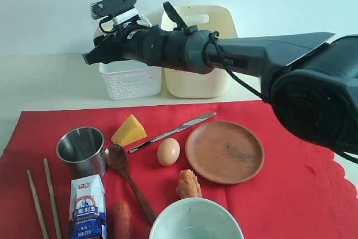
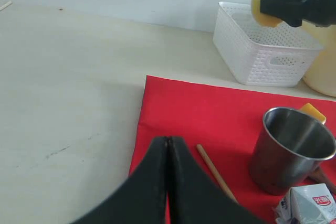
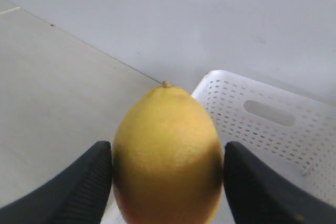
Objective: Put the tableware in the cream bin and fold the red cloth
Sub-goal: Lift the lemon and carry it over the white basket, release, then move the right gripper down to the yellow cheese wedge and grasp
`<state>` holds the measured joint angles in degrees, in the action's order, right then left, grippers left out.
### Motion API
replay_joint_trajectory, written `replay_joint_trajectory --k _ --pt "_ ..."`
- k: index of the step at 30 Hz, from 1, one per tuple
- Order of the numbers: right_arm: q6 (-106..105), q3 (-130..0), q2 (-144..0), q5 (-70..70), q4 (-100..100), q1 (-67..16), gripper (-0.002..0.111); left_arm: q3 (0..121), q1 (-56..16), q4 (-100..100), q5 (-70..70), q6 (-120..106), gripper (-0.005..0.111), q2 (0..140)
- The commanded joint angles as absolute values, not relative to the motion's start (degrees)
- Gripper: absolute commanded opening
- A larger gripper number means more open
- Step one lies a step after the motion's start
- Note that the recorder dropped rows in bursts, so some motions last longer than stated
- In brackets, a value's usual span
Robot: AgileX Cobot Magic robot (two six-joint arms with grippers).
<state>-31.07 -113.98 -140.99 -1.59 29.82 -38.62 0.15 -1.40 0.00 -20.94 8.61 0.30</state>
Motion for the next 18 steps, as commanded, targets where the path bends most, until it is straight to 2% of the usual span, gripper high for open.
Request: replay_joint_trajectory --k 1,3,6,13,18 --pt "-31.6 -114.81 -140.67 -3.17 29.68 -38.65 0.069 0.0 -1.29 0.5 -20.5 8.84 0.0 0.0" --pt "-31.6 -114.81 -140.67 -3.09 29.68 -38.65 0.079 0.0 -1.29 0.5 -20.5 8.84 0.0 0.0" --pt "-31.39 -114.81 -140.43 -1.78 29.68 -38.65 0.08 0.0 -1.29 0.5 -20.5 8.84 0.0 0.0" --pt "-29.78 -114.81 -133.82 15.67 30.05 -38.65 0.07 0.0 -1.29 0.5 -20.49 8.73 0.0 0.0" --pt "-29.9 -114.81 -128.52 30.97 29.11 -38.65 0.069 0.0 -1.29 0.5 -20.49 8.73 0.0 0.0"
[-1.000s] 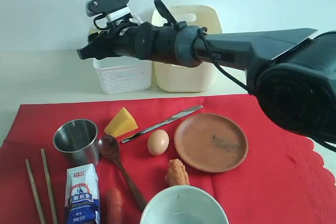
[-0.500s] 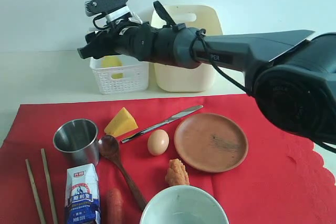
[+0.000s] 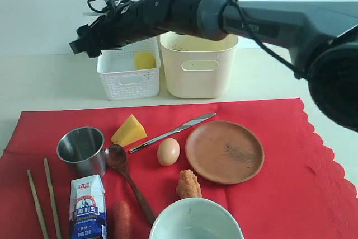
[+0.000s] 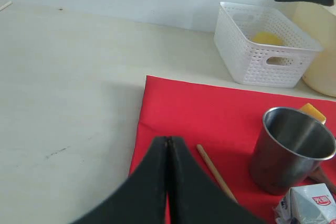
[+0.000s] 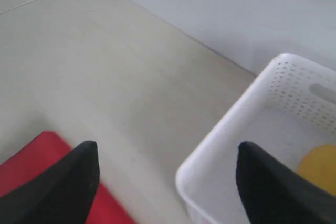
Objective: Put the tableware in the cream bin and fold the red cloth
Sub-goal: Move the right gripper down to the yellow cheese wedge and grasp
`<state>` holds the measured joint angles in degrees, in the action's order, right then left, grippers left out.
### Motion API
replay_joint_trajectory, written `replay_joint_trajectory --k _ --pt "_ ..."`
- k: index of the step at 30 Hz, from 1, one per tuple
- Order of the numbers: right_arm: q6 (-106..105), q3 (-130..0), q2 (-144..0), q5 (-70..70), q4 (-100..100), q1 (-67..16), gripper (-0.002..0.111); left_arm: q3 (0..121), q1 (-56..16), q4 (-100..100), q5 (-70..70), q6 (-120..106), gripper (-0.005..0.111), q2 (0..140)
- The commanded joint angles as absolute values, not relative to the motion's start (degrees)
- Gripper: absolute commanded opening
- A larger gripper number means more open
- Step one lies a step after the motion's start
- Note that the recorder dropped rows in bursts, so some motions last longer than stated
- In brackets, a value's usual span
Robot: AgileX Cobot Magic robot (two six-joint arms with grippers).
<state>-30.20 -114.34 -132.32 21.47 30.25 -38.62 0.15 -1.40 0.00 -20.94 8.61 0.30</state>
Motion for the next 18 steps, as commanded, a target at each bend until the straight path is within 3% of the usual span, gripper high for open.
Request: replay_joint_trajectory --k 1,18 --pt "-29.9 -114.81 -127.78 32.97 28.52 -38.65 0.069 0.0 -1.29 0.5 -20.49 8.73 0.0 0.0" --pt "-41.53 -113.2 -122.1 58.96 12.72 -38.65 0.068 0.0 -1.29 0.5 -20.49 8.73 0.0 0.0"
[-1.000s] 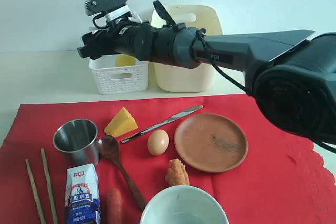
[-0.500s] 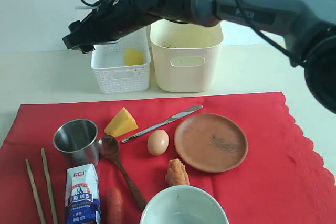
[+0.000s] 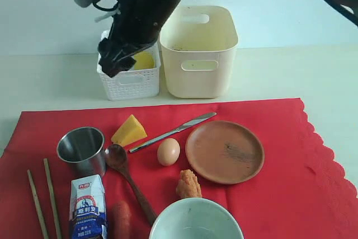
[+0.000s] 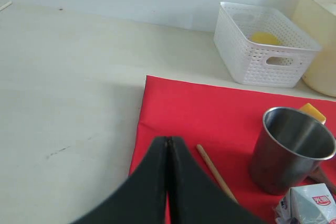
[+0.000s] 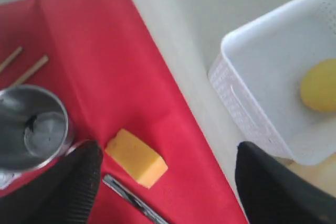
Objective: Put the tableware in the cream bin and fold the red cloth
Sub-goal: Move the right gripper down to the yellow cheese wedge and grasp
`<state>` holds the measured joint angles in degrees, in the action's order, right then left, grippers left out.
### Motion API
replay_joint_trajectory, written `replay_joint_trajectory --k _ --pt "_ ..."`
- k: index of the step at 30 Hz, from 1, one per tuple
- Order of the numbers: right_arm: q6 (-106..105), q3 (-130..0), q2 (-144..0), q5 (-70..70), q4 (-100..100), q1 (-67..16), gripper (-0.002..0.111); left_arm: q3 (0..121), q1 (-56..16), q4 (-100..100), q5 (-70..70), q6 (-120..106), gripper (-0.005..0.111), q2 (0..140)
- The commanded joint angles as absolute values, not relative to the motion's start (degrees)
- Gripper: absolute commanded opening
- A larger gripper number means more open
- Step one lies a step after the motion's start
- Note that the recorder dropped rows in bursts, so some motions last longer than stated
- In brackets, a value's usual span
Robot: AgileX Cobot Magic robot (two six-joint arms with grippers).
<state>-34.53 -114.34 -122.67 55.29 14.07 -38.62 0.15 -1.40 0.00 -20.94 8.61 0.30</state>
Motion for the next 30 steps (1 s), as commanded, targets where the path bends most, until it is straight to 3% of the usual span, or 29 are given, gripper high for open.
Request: replay_joint_trajectory --k 1,13,30 --pt "-43.9 -112.7 -122.1 59.25 12.72 -38.65 0.068 0.0 -1.29 0.5 -20.49 8.73 0.0 0.0" --pt "-71.82 -109.36 -127.25 61.57 12.95 -38.65 0.068 0.0 -1.29 0.5 -20.49 8.73 0.0 0.0" --pt "-72.31 -109.49 -134.88 53.32 14.98 -38.65 0.068 0.0 -1.29 0.5 -20.49 8.73 0.0 0.0"
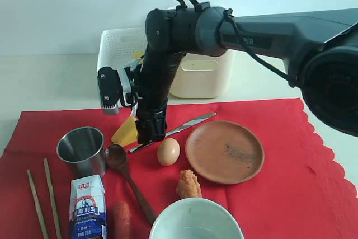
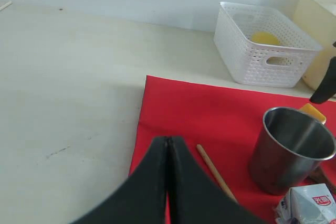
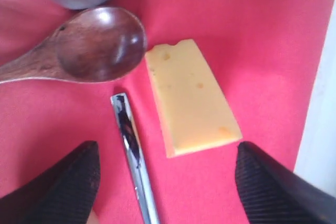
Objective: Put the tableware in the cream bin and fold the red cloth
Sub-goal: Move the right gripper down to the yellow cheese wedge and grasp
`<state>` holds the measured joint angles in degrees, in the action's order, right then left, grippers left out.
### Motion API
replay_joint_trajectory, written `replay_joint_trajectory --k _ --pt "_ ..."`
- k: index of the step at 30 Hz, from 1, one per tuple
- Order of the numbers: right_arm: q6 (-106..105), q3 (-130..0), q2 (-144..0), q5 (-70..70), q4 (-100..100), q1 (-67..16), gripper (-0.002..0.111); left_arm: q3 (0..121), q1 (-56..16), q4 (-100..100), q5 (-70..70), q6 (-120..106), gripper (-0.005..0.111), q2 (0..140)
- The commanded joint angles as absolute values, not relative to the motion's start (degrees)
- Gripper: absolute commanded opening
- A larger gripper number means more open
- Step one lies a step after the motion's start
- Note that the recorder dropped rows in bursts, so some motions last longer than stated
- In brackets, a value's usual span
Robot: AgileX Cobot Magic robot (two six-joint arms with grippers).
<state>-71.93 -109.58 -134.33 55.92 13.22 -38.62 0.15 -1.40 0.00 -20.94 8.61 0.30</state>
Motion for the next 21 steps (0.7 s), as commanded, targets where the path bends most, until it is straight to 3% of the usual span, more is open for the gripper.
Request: replay_joint_trajectory --k 1,21 --pt "-72.31 -109.49 -135.17 52.69 15.22 -38.65 0.068 0.0 -1.29 0.5 -20.49 8.73 0.0 0.0" --pt "-72.31 -109.49 -138.05 47.13 18.01 -38.65 0.068 0.0 -1.29 0.5 -20.49 8.73 0.0 0.0"
